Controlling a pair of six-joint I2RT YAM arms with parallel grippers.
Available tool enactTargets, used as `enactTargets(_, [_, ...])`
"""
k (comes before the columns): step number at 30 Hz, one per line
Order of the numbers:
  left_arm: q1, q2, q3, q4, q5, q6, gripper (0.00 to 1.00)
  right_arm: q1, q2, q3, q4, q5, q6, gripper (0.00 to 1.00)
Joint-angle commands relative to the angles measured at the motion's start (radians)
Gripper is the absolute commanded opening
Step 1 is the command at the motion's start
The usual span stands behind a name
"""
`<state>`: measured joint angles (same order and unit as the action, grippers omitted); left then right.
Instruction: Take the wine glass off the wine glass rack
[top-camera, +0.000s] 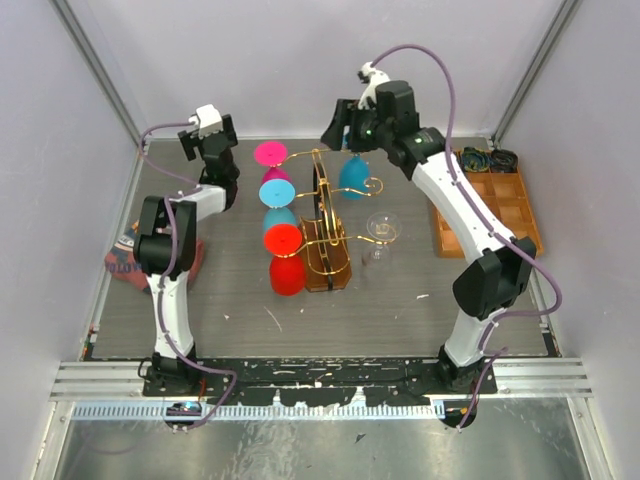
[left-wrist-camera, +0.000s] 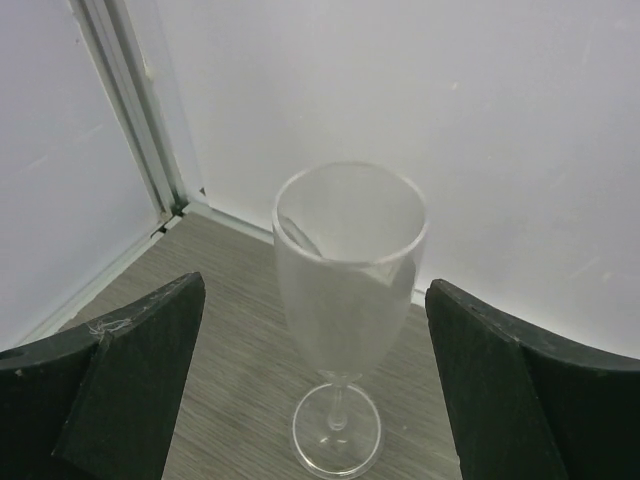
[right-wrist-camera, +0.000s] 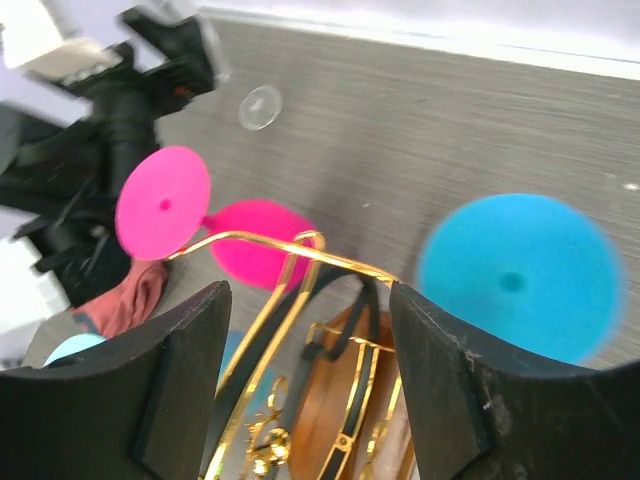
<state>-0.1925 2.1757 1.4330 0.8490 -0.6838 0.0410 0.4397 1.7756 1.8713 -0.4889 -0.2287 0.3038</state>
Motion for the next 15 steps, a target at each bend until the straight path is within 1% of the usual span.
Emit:
enactTargets(1, [-0.019, -0.081, -0.036, 0.053, -0.040, -0.029, 0.98, -0.087, -0.033, 0.070, -0.042, 0.116, 0.058, 0.70])
enactTargets(6, [-0.031, -0.134, -0.065, 0.018, -0.048, -0.052, 0.98, -0.171, -0.034, 0.056, -0.051, 0.096, 0.060, 0.71])
enactTargets(12, [-0.038, -0.204, -0.045, -0.113, -0.055, -0.074, 0.98, -0.229, 0.011, 0.056, -0.055, 0.023, 0.079, 0.63])
enactTargets(15, [-0.038, -0.248, -0.031, -0.182, -0.031, -0.110, 0.98, -0.238, 0.021, 0.031, -0.023, -0.046, 0.102, 0.61])
